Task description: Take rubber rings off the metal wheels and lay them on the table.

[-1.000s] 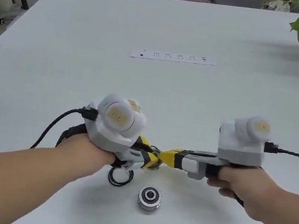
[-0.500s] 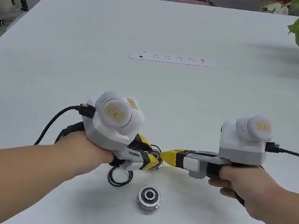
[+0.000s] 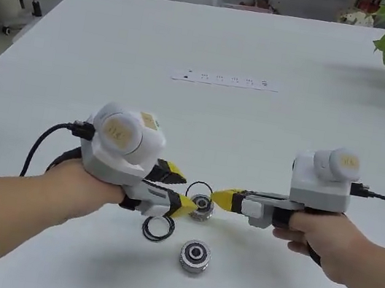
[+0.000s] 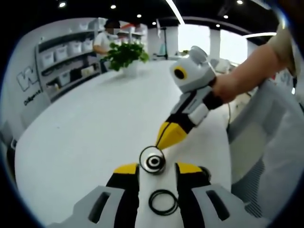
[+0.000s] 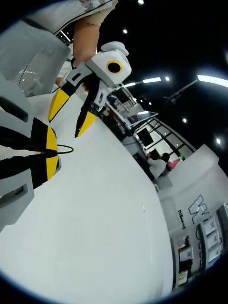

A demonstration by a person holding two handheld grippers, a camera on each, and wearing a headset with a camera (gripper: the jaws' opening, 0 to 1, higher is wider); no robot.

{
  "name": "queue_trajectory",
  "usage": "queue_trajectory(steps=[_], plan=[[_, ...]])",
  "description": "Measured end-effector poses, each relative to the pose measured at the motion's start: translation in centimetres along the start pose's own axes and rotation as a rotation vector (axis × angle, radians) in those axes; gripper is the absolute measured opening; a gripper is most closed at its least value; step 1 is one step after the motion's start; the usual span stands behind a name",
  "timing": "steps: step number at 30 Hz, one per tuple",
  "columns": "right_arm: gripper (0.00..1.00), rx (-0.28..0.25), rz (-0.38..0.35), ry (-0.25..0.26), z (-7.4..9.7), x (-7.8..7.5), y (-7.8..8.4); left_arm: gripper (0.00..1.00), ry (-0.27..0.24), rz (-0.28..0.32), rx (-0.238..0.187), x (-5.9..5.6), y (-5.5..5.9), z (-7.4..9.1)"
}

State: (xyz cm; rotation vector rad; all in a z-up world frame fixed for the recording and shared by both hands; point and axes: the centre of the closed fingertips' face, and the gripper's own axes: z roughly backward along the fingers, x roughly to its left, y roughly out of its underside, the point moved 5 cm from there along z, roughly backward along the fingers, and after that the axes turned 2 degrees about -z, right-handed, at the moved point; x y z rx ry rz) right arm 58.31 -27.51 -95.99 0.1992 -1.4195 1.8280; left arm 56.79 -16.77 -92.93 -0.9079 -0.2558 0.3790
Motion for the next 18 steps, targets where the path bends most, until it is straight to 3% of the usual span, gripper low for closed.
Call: queue_trajectory(steps=[18], plan=[[0.00, 0.023, 0.023, -0.054, -1.2, 2.4, -0.7, 0.46, -0.048, 0.025, -0.042, 0.4, 0.9, 5.5]])
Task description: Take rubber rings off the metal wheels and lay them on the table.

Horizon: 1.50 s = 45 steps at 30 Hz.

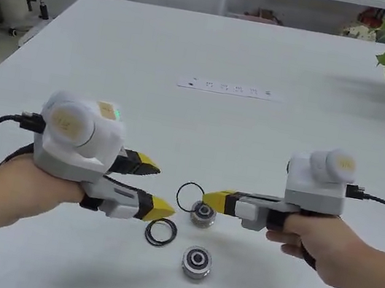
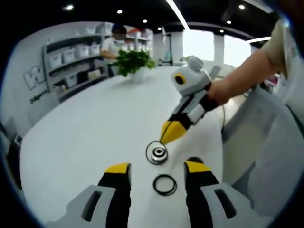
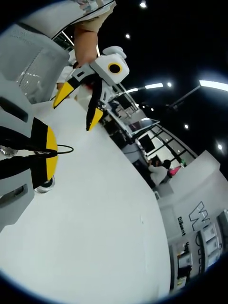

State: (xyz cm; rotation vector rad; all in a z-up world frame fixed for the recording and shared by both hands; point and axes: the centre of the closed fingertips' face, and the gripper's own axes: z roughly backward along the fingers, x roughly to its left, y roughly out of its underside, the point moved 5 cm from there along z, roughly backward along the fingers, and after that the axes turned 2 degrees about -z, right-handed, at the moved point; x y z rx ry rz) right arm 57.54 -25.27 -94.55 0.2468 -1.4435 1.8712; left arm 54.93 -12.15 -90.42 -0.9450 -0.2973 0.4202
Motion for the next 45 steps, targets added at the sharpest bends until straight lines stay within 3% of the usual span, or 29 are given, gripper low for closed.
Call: queue_trajectory(steps=[7, 22, 33, 45], plan=[[0.00, 0.039, 0.005, -0.024, -1.3, 0.9, 0.4, 0.50, -0.023, -0.016, 0.005, 0.0, 0.6, 1.5], [0.00, 0.132, 0.002, -0.039, -3.5, 1.5, 2.1, 0.52, -0.065, 0.020, -0.010, 0.0, 1.6, 4.0], [0.00, 0.171, -0.020, -0.035, -4.2, 1.4, 3.1, 0.52, -0.078, 0.043, -0.005, 0.0, 2.6, 4.6], [0.00, 0.207, 0.000, -0.005, -4.2, 0.9, 3.8, 0.52, -0.082, 0.049, -0.003, 0.0, 2.8, 4.6]])
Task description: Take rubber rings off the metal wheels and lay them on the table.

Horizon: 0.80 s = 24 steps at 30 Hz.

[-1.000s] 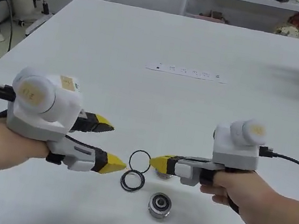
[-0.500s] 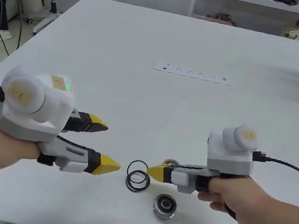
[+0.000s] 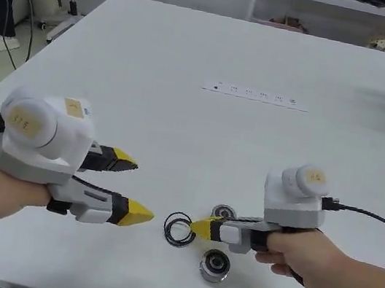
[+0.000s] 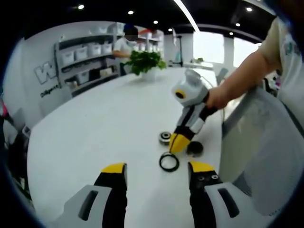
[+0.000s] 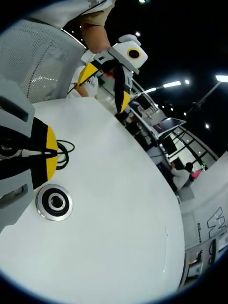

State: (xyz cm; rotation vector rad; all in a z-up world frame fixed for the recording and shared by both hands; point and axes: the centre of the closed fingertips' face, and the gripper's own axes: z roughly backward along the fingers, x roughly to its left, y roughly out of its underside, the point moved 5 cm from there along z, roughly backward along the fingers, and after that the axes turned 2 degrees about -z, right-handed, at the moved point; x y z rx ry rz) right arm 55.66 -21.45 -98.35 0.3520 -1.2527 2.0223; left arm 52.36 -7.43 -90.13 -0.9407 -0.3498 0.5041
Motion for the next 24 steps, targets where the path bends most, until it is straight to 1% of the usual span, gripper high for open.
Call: queue_trajectory(steps=[3, 9, 13, 21, 24], plan=[[0.00, 0.000, 0.004, 0.006, 0.05, -0.10, 0.02, 0.52, -0.002, 0.001, -0.001, 0.04, -0.02, -0.01], [0.04, 0.004, 0.014, 0.014, 0.18, -0.18, 0.07, 0.52, -0.001, 0.001, 0.006, 0.08, 0.05, -0.07], [0.07, 0.009, 0.021, 0.017, 0.25, -0.23, 0.17, 0.52, 0.003, 0.002, 0.009, 0.00, 0.06, -0.13], [0.15, 0.019, 0.057, 0.018, 0.48, 0.03, 0.12, 0.52, 0.006, 0.002, 0.012, -0.10, 0.05, -0.26], [0.19, 0.022, 0.070, 0.018, 0.49, 0.13, 0.11, 0.52, 0.006, 0.002, 0.011, -0.15, -0.04, -0.27]])
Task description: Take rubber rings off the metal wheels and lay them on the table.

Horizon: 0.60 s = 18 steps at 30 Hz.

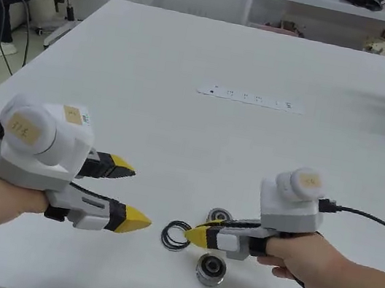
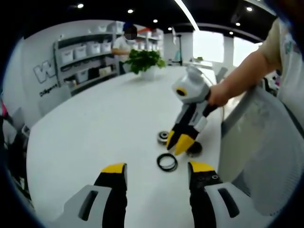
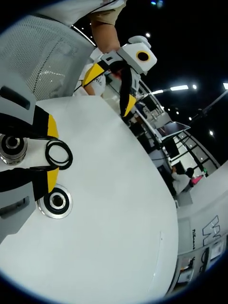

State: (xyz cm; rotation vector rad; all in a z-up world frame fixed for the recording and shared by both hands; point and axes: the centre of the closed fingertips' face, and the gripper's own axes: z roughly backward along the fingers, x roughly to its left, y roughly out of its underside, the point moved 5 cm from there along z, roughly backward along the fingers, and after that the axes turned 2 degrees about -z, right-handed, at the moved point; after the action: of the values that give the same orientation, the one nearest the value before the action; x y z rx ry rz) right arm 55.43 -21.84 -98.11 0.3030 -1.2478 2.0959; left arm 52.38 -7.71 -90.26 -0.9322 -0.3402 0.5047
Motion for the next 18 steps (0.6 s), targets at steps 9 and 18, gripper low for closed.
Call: queue_trajectory(steps=[9, 18], plan=[[0.27, -0.008, 0.033, -0.011, 0.6, 0.9, -0.5, 0.53, -0.001, 0.004, -0.004, -0.2, -0.3, 0.2], [0.36, -0.051, 0.075, 0.006, 2.6, 1.3, -1.5, 0.55, -0.009, 0.020, -0.022, -0.3, -0.8, 0.7]])
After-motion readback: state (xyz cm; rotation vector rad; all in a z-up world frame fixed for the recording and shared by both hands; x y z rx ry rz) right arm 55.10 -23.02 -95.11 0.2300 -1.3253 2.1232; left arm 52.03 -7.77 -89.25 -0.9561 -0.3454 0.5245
